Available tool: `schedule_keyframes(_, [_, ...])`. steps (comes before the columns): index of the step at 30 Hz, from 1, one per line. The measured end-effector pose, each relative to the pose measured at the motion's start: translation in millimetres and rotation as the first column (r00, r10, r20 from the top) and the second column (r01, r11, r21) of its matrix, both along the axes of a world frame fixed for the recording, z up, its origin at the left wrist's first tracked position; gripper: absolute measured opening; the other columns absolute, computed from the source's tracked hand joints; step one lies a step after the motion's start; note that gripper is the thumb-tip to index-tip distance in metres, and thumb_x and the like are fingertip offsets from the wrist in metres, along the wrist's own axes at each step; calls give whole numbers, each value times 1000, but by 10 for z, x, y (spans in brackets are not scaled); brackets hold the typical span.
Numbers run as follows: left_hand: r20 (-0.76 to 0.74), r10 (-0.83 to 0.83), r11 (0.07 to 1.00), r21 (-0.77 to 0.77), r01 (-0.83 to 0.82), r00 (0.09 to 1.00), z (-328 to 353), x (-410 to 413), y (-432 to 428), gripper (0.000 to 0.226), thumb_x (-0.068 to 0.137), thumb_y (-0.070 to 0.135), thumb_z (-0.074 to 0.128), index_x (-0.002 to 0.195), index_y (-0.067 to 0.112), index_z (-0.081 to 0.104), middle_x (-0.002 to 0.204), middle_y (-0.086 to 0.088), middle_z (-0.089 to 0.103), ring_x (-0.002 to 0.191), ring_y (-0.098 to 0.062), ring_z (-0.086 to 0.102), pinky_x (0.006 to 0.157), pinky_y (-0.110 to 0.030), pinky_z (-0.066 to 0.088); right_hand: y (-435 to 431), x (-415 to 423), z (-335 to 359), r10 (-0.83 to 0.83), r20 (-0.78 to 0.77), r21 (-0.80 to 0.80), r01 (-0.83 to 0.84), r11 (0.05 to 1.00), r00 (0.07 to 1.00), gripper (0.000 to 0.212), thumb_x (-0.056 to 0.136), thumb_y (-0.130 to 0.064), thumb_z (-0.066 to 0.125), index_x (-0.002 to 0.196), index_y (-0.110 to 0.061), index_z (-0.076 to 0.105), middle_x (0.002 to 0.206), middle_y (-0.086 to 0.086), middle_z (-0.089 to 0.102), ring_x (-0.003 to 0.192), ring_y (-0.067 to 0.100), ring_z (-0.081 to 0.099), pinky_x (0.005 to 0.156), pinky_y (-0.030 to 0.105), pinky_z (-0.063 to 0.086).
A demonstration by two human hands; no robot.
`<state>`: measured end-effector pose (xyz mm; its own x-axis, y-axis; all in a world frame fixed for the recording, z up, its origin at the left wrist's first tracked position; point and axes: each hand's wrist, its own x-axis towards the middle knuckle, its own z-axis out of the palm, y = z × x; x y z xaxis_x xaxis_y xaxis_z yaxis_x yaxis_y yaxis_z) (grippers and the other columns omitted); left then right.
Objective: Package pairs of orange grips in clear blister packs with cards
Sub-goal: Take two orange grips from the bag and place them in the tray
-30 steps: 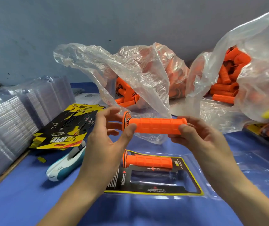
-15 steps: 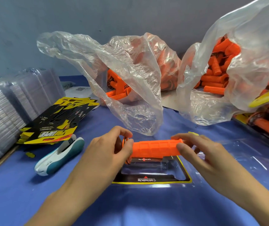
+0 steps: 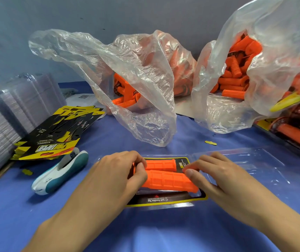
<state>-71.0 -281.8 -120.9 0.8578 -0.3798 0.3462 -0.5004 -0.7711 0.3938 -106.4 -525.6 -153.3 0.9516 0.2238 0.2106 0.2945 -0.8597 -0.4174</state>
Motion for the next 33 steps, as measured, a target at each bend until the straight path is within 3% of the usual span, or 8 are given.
schedule_keyframes(4, [-22, -1, 1000, 22, 1, 1000, 9, -25, 9, 21, 86, 41, 44, 79, 31, 60, 64, 26, 55, 77, 8, 51, 64, -16, 37, 23, -21, -9, -11, 12, -49, 11, 999, 1000, 47, 97, -61, 20, 100, -38, 61, 89, -18, 54, 93, 10, 45, 82, 26, 41])
schedule_keyframes(8, [-9, 4, 997, 72, -3, 1000, 18, -65, 32, 25, 87, 47, 38, 83, 33, 59, 66, 22, 53, 77, 5, 51, 63, -16, 36, 61, -61, -37, -32, 61, -135, 40, 990, 998, 53, 97, -59, 14, 97, -36, 62, 86, -18, 50, 87, 10, 42, 81, 25, 42])
schedule_keyframes(14, [-10, 13, 996, 92, -12, 1000, 32, -80, -2, 29, 89, 51, 34, 88, 32, 56, 75, 16, 56, 72, -2, 50, 67, -16, 38, 114, -119, -68, -47, 190, -163, 78, 984, 981, 44, 102, -45, 26, 92, -30, 66, 86, -13, 54, 80, 17, 49, 73, 35, 50])
schedule_keyframes(17, [-27, 18, 996, 84, -15, 999, 40, -82, 6, 34, 88, 55, 33, 90, 33, 58, 70, 16, 56, 73, -5, 52, 65, -19, 36, 109, -129, -92, -45, 236, -161, 84, 983, 971, 41, 102, -43, 30, 92, -29, 66, 87, -13, 55, 80, 18, 51, 71, 35, 51])
schedule_keyframes(23, [-54, 10, 999, 44, -8, 998, 71, -45, 64, 32, 89, 54, 40, 83, 31, 61, 66, 23, 60, 74, 3, 53, 65, -14, 37, 111, -131, -115, -35, 246, -167, 78, 983, 969, 37, 102, -41, 31, 95, -30, 66, 89, -12, 56, 79, 18, 51, 71, 37, 52])
schedule_keyframes(28, [60, 14, 1000, -1, -14, 998, 118, 1, 66, 21, 96, 45, 49, 87, 34, 64, 71, 21, 61, 73, 1, 57, 68, -20, 43, 115, -155, -78, -56, 214, -156, 90, 984, 975, 41, 102, -45, 27, 111, -30, 65, 91, -14, 58, 83, 18, 53, 76, 36, 52])
schedule_keyframes(31, [204, -10, 1000, -11, 12, 979, 191, -25, 57, 28, 94, 45, 43, 100, 31, 67, 88, 15, 64, 81, -11, 61, 68, -39, 52, 127, -175, -47, -71, 182, -123, 95, 988, 981, 47, 102, -51, 23, 122, -30, 60, 94, -17, 58, 87, 17, 52, 78, 33, 50])
schedule_keyframes(33, [284, 3, 1000, -18, 2, 959, 221, -30, 36, 25, 96, 40, 47, 108, 28, 65, 92, 13, 64, 79, -15, 60, 63, -43, 53, 130, -183, -22, -73, 143, -111, 89, 990, 987, 50, 101, -56, 19, 128, -33, 55, 97, -18, 57, 89, 16, 51, 80, 32, 47])
